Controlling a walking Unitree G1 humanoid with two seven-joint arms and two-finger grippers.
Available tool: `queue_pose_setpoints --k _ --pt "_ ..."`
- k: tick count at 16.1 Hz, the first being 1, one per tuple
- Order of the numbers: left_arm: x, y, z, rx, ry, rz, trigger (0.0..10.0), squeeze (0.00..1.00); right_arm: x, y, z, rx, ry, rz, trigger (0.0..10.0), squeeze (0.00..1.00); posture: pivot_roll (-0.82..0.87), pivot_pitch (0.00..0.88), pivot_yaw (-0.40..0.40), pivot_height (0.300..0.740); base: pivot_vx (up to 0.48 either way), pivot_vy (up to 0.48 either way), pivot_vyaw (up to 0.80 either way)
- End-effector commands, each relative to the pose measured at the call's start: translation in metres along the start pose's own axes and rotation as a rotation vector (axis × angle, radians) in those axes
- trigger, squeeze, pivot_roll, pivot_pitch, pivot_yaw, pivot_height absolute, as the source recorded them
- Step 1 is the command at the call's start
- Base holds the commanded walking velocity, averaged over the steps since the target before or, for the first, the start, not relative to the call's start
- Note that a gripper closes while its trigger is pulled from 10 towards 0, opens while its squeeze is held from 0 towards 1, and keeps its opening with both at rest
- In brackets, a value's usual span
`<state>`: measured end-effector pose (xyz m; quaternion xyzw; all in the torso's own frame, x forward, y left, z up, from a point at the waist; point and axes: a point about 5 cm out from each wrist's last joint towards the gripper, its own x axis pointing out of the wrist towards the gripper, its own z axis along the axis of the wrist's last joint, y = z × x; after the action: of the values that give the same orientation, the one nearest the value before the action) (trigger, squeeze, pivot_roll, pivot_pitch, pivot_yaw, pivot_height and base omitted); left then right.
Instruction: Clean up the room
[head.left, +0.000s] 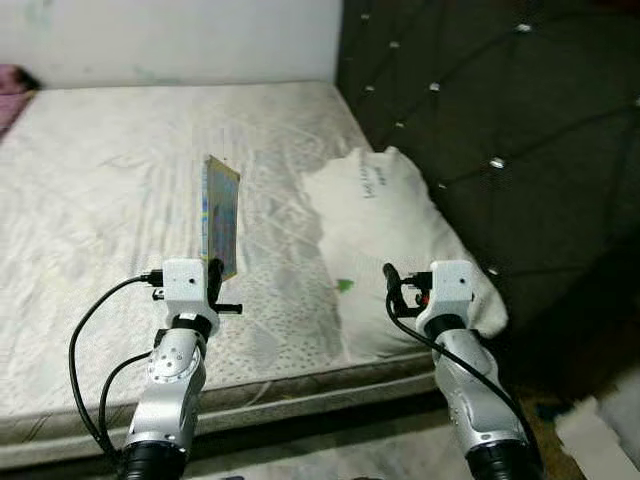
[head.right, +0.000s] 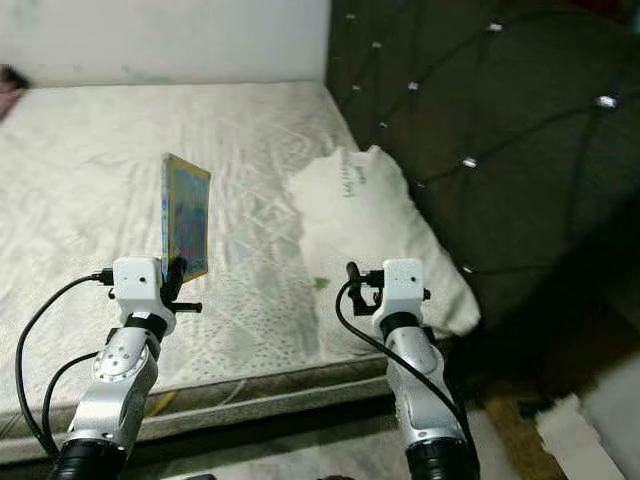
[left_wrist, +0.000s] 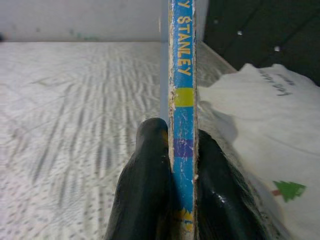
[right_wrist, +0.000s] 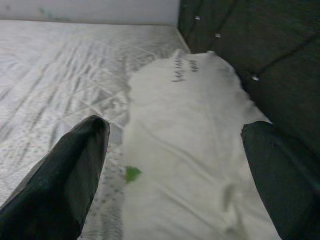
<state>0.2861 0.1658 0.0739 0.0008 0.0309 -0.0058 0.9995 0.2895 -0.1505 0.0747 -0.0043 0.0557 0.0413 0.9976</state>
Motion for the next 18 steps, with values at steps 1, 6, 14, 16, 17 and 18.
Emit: queue_pose_setpoints --k 1,6,14,16,17,18 --pt "0.002 0.001 0.011 0.004 -0.052 -0.006 10.0 0.0 0.001 -0.002 0.003 -0.005 -0.015 -0.001 10.0 0.0 -0.01 0.0 -0.011 0.74 0.0 0.0 0.0" --pt "-0.015 0.01 0.022 -0.025 -0.06 0.035 10.0 0.0 -0.015 0.001 0.014 -0.001 -0.059 -0.004 10.0 0.0 -0.02 0.03 -0.001 0.74 0.0 0.0 0.0" --pt "-0.038 0.018 0.016 -0.015 0.014 0.048 10.0 0.0 -0.022 0.003 0.013 0.002 -0.036 -0.004 10.0 0.0 0.01 0.082 -0.015 0.74 0.0 0.0 0.0" --pt "-0.037 0.017 0.015 -0.009 0.023 0.042 10.0 0.0 -0.021 0.003 0.013 0.005 -0.034 -0.006 10.0 0.0 0.01 0.082 -0.013 0.74 0.0 0.0 0.0" --pt "-0.037 0.017 0.015 -0.009 0.027 0.042 10.0 0.0 -0.02 0.003 0.014 0.004 -0.034 -0.004 10.0 0.0 0.02 0.081 -0.011 0.74 0.0 0.0 0.0" --pt "-0.036 0.017 0.015 -0.01 0.028 0.042 10.0 0.0 -0.02 0.004 0.013 0.003 -0.033 -0.003 10.0 0.0 0.02 0.08 -0.011 0.74 0.0 0.0 0.0"
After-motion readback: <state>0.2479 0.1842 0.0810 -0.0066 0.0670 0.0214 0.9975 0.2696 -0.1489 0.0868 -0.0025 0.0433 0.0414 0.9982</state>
